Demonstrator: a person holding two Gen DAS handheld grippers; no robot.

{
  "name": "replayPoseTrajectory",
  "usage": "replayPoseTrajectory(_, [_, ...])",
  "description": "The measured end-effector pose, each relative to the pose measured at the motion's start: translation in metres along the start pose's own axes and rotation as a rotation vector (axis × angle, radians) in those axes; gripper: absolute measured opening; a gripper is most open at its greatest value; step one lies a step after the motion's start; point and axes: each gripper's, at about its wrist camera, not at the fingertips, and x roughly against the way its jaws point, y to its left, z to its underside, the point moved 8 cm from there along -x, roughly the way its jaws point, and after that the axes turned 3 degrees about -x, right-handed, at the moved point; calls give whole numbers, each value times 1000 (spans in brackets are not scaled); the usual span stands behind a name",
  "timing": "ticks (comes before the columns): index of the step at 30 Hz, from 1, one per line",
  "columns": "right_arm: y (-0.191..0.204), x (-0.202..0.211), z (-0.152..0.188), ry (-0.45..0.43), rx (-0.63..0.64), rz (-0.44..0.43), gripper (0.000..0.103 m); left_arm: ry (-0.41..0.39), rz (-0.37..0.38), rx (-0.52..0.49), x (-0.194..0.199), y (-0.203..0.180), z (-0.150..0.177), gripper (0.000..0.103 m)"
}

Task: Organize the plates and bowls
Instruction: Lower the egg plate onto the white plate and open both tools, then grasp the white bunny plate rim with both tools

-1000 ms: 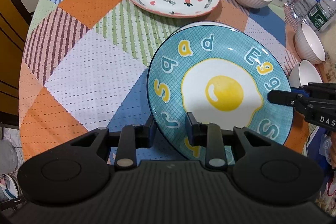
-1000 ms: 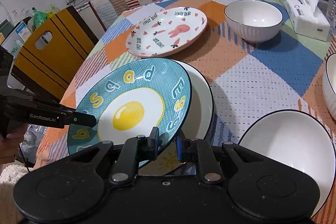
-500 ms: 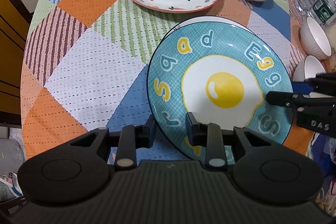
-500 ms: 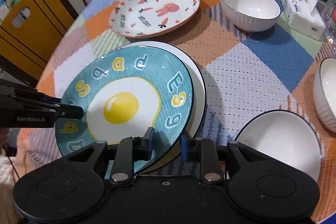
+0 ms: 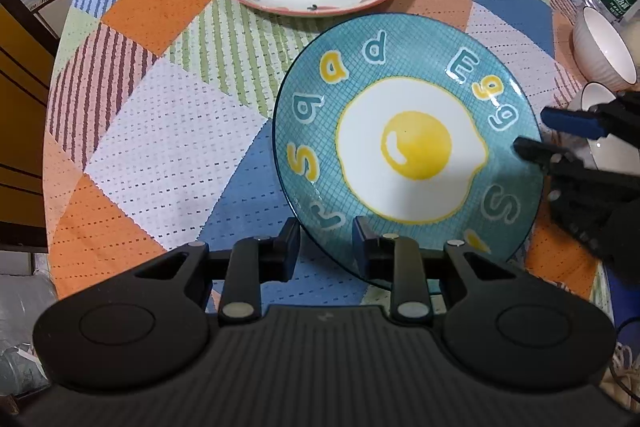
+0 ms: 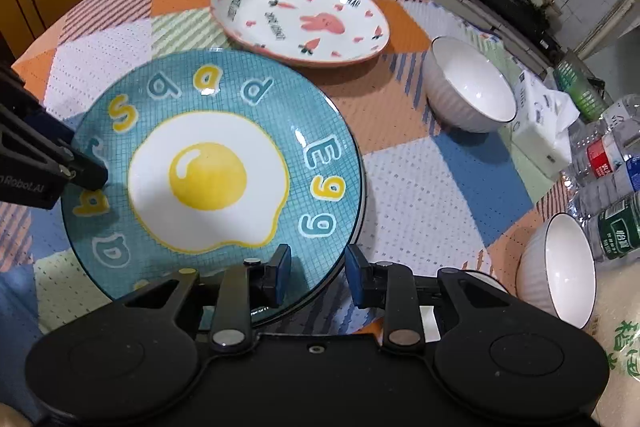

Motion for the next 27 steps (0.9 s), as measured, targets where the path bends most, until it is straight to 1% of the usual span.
replayPoseTrajectory(3, [-13,14,-8,-52,-59,-45,33,-12,1,-7,10,2,-2,27])
replayPoseTrajectory(6, [-27,30,-18,-110,-100,-99,36,-34,-9,-19,24,4,-8,27])
replayPoseTrajectory(7, [-32,34,-21,-125,-109,-115,41,-39,-13,-21,29,5,-10,27])
replayPoseTrajectory(8, [-36,38,-24,-132,-113,-132,49,-41,-18,-27,33,6,-12,27])
replayPoseTrajectory(10, [-39,43,-27,-130,-90,-156,55,-45,-33,-44,42,8,-16,27])
replayPoseTrajectory(12, [-42,50,-30,-149,-51,-165,60,-51,-54,-64,51,11,-21,27])
replayPoseTrajectory(13, [-44,52,-32,-164,-38,-173,63,-54,-66,-75,55,12,-24,27])
replayPoseTrajectory(14, [-46,56,-36,-183,-32,-185,64,-58,-76,-87,59,14,-26,27])
replayPoseTrajectory(17, [-53,65,-48,-248,-51,-242,69,-69,-93,-108,70,20,-36,28])
replayPoseTrajectory(19, [-57,70,-59,-309,-70,-281,72,-68,-93,-104,75,26,-44,32])
replayPoseTrajectory(21, [-58,72,-70,-369,-72,-313,72,-84,-81,-97,80,33,-55,41])
replayPoseTrajectory(24, [-55,67,-86,-444,-47,-359,74,-68,-58,-80,81,48,-70,42])
replayPoseTrajectory(26, [-49,53,-96,-410,-13,-341,89,-71,-52,-54,77,62,-82,43])
replayPoseTrajectory(27, [-47,46,-100,-394,-4,-328,89,-78,-51,-49,75,68,-88,45])
